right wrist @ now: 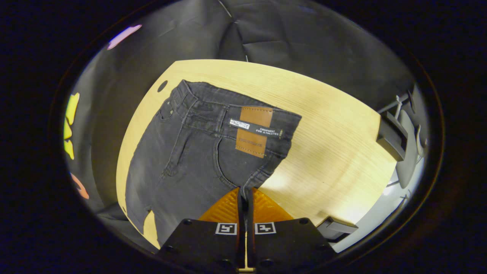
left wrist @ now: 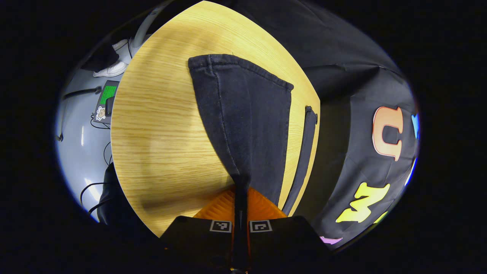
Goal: Grasp the waist and the cuffs of the jeans and fold them to make the two legs overlap; first hold the waist and fold one-third of the jeans toward the cuffs, then hold the cuffs and fold the remaining one-third in the same direction to finish folding.
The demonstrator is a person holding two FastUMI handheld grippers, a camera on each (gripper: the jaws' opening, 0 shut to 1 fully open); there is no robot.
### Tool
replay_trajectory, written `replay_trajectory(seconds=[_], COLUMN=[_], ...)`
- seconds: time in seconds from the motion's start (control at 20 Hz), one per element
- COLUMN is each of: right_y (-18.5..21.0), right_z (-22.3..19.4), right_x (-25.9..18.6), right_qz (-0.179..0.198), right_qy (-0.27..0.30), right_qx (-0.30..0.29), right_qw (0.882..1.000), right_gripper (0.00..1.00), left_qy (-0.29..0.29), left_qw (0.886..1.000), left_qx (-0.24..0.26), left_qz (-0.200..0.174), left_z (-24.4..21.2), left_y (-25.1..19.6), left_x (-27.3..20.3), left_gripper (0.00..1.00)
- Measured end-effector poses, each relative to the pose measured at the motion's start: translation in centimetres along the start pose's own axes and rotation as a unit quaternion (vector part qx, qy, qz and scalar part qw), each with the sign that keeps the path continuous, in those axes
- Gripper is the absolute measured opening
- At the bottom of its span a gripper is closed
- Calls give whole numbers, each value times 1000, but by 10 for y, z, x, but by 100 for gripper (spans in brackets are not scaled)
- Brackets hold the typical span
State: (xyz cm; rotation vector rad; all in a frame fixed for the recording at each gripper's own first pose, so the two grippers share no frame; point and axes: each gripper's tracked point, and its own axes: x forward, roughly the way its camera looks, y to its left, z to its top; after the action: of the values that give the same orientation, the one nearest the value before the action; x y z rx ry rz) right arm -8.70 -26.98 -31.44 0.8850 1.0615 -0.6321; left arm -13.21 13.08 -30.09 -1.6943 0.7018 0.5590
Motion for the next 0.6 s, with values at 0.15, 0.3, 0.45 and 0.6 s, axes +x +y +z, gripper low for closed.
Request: replay_trajectory(seconds=[0.15,0.3,0.45,0.6], right_y=[11,35,69,111], right_z=[4,18,36,54], right_x=[-13,-32,-49,-64], right_qz=[30,80,128,172], right_qy=[-4,-3,-11,-24], right_qx=[12,47,58,48], right_qw=[999,996,990,984], right_gripper=[2,2,2,2], left_qy=[-6,-4,2,3], left_qw=[1000,1000,999,995], left_qx=[-13,4,34,84], left_qz=[2,-10,-36,-56], left_z=[2,-1,0,0], left_y=[-13,-41,-87,-130], left_x=[-3,-7,-8,-4], left_gripper=[4,3,3,3])
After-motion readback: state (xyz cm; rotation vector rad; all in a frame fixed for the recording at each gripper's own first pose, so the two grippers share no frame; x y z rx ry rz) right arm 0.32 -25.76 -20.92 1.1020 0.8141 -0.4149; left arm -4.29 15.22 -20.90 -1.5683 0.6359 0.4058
